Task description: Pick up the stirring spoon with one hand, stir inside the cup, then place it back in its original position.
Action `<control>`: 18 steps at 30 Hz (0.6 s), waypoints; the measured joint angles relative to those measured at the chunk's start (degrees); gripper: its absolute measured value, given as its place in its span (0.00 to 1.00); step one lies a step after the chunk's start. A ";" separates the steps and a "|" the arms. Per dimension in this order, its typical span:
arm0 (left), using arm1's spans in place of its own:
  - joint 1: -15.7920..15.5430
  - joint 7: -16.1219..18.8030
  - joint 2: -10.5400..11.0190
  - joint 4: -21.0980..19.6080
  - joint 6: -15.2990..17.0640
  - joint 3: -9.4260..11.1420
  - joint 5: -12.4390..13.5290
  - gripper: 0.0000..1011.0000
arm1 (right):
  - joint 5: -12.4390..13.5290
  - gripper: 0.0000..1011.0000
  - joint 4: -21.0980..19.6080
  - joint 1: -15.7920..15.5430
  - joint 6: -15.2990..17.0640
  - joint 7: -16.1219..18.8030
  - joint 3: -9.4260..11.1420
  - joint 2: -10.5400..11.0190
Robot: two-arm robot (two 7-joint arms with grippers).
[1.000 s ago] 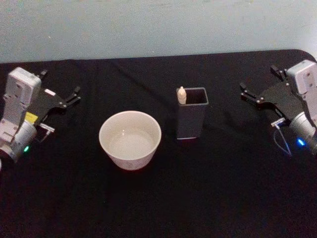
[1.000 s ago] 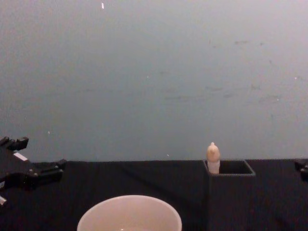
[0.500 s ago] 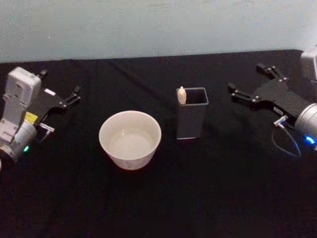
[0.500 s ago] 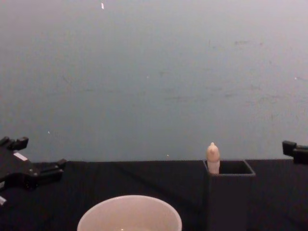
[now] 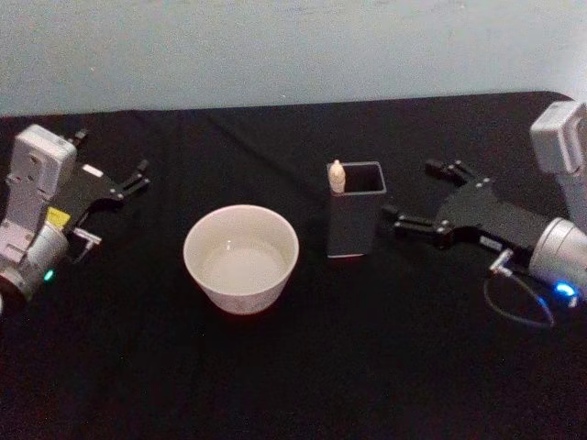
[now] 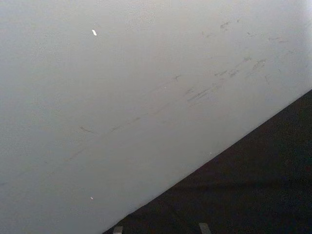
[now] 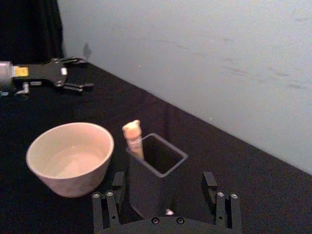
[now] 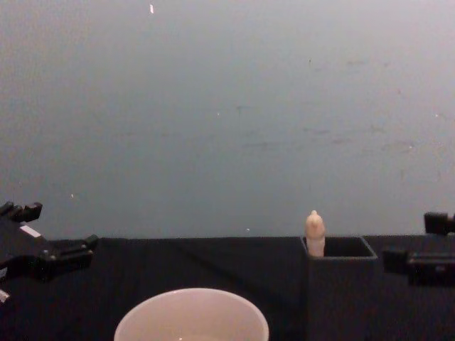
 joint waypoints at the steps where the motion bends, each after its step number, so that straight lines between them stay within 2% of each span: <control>1: 0.00 0.00 0.00 0.00 0.00 0.00 0.00 0.99 | -0.23 0.99 -0.05 -0.04 0.07 0.05 -0.14 -0.18; 10: 0.00 0.00 0.00 0.00 0.00 0.00 0.00 0.99 | -2.27 0.99 -0.19 0.39 1.01 0.40 -1.45 -3.01; 18: 0.00 0.00 0.00 0.00 0.00 0.00 0.00 0.99 | -4.56 0.99 0.29 2.56 4.23 0.74 -3.03 -5.79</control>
